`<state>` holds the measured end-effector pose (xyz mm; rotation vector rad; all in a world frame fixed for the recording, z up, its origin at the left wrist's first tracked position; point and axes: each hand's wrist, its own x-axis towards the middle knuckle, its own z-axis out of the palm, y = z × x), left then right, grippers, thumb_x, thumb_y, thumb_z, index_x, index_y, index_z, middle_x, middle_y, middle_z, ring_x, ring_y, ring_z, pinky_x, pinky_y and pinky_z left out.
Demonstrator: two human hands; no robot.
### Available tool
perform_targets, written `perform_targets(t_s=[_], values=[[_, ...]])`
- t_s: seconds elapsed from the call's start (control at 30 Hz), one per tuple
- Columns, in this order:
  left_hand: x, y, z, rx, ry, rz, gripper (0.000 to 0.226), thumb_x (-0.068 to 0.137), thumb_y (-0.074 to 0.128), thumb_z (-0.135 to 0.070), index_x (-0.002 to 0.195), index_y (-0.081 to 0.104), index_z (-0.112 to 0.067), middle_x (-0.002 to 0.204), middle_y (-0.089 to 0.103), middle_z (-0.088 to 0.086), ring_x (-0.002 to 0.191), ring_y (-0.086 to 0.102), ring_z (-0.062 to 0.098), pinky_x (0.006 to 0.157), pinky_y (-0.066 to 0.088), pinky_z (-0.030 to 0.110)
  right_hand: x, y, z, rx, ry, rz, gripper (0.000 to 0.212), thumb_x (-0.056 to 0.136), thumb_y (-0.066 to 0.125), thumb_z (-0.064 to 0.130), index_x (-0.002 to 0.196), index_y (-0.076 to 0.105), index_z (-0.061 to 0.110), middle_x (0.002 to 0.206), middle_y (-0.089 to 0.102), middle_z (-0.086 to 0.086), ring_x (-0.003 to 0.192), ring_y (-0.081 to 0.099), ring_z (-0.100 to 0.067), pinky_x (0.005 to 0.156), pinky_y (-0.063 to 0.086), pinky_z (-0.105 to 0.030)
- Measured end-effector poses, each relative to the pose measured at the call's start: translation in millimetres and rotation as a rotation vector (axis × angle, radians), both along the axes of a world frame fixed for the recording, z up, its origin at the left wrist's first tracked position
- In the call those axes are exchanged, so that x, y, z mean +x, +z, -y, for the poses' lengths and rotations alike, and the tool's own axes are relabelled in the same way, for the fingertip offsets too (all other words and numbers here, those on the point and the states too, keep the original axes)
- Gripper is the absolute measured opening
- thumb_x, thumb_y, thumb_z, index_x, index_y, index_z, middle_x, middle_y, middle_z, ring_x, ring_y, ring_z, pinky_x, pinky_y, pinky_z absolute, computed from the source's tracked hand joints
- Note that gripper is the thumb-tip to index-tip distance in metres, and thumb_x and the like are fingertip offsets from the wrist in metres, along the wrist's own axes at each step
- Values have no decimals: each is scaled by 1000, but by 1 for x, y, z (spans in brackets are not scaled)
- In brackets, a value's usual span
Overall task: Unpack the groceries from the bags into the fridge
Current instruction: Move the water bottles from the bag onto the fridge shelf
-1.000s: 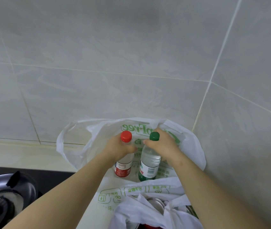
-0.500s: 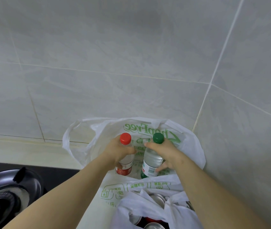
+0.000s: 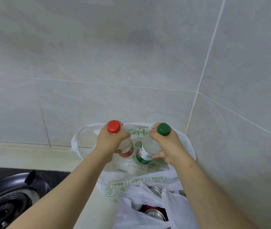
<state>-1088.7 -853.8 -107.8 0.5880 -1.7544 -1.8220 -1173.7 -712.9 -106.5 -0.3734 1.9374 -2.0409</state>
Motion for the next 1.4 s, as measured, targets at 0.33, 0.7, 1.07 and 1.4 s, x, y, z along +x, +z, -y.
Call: perform_targets(t_s=[0.33,0.7,1.07,1.4], values=[[136,54,-16,-136,18,-170,34,73,71,3,86,59,-26,89,59,-1,84,60,20,67,58,46,121,50,-26,-185,98,-185,16,81,69,15,80,57,25,86,57,7,95,56,-20,74,53,-60],[301,8,5,-6,225,-67,30,75,70,4,91,61,-20,94,62,7,94,63,28,65,58,48,257,15,15,-167,323,-135,24,80,68,6,75,56,26,72,54,12,73,54,-12,61,46,-39],[491,-33,30,115,642,73,36,50,72,-13,83,64,-27,78,65,-4,75,64,17,59,57,39,415,-26,101,-41,784,5,24,63,75,11,73,59,26,69,57,8,70,56,-15,57,45,-33],[624,-60,-3,188,1140,138,37,69,74,6,90,62,-23,94,62,5,87,59,22,63,57,43,544,-56,154,6,1329,-1,23,66,74,11,72,59,26,62,54,14,64,53,-6,62,44,-29]])
